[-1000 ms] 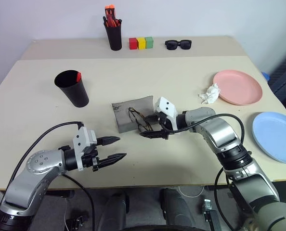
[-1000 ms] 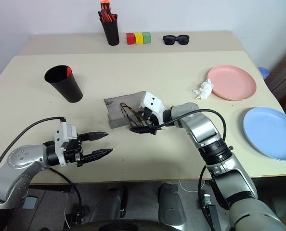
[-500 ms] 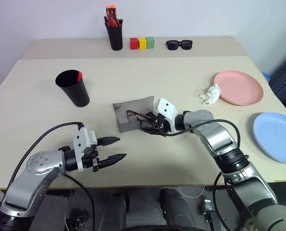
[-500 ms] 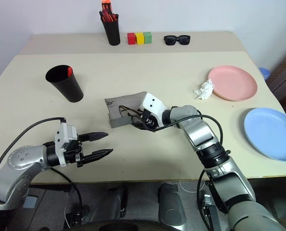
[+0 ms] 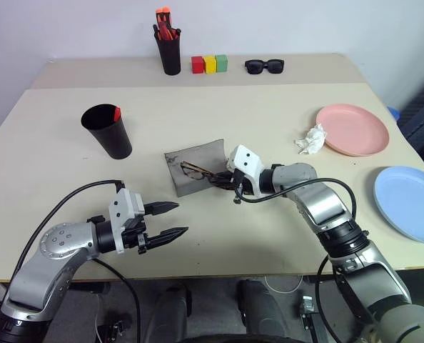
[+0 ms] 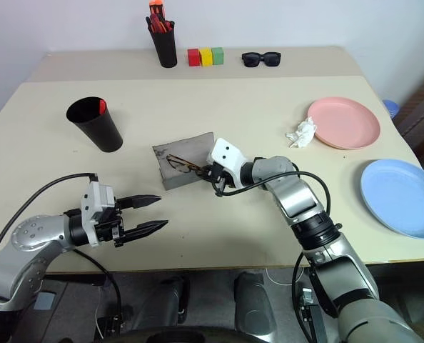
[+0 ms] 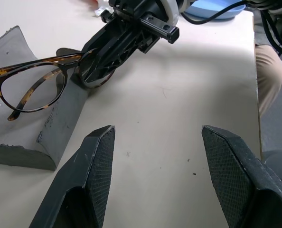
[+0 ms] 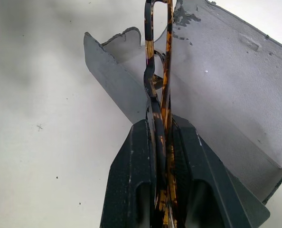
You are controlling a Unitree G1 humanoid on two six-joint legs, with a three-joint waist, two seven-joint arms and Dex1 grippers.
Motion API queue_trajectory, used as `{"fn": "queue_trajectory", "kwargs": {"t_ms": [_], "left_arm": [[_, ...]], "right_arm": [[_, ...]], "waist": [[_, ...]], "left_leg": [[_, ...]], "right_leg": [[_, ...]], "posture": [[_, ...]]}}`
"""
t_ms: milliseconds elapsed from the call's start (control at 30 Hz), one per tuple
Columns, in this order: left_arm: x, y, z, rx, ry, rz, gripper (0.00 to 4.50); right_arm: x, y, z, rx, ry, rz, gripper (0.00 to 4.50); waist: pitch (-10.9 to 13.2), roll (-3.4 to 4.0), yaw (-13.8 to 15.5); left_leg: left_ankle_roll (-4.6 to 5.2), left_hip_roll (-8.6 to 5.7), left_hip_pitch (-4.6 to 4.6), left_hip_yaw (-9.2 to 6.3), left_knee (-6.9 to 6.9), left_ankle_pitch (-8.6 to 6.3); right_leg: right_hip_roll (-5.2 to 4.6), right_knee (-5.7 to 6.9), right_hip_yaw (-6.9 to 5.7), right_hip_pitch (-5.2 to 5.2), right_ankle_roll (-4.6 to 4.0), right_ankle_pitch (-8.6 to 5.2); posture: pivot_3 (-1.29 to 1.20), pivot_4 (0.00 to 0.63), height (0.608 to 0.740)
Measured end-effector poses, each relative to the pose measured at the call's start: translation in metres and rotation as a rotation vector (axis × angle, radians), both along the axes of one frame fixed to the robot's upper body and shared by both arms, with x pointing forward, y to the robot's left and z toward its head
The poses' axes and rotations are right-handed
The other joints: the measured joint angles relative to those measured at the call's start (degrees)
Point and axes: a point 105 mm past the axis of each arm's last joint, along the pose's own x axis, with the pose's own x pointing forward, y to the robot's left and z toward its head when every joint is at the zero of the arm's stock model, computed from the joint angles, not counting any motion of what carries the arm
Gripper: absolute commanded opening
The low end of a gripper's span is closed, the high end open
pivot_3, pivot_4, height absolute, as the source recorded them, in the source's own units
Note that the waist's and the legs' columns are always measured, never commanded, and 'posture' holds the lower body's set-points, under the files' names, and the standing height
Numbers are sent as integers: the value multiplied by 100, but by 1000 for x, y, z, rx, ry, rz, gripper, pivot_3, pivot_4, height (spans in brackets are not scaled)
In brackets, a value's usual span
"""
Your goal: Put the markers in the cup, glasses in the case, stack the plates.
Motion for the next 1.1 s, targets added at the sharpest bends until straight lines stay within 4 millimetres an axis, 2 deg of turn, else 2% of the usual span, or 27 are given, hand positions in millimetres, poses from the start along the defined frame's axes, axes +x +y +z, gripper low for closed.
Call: {"fn": "queue_trajectory", "kwargs": {"t_ms": [133, 333, 467, 633, 800, 1100], "left_arm": [[0, 0, 0, -1, 0, 1, 2962], [0, 0, 0, -5, 0, 2, 2962], [0, 0, 0, -9, 1, 7, 2962], [2, -1, 0, -25, -2, 34, 2962], [4, 0, -1, -33, -3, 62, 2962], [0, 5, 3, -35, -15, 120, 2962]], "right_arm": [[3, -6, 6, 43, 23, -7, 9], [7, -8, 48, 149, -54, 81, 9], [10, -11, 57, 165, -59, 119, 9], [26, -8, 69, 238, -136, 90, 9], [36, 2, 55, 267, -200, 84, 9], [32, 20, 27, 305, -220, 170, 9]], "waist": [[1, 1, 7], [2, 2, -5], [2, 2, -2], [2, 2, -17], [2, 2, -5], [3, 4, -14]], "left_leg": [[0, 0, -2, 0, 0, 0], [0, 0, -2, 0, -6, 0], [0, 0, -3, 0, -4, 0], [0, 1, -1, 0, -7, 0], [0, 0, -4, 1, -8, 0], [0, 0, -1, 1, -8, 0]], "right_leg": [[0, -1, 0, 0, 0, 0], [0, -1, 0, -3, 1, 0], [0, -2, 0, -3, 1, 0], [1, -1, 0, -4, 2, 1], [0, -2, 0, -5, 14, 8], [1, 1, 0, -4, 14, 8]], "posture": [[0, 150, 740], [0, 150, 740], [0, 150, 740], [0, 150, 740], [0, 150, 740], [0, 150, 740]]}}
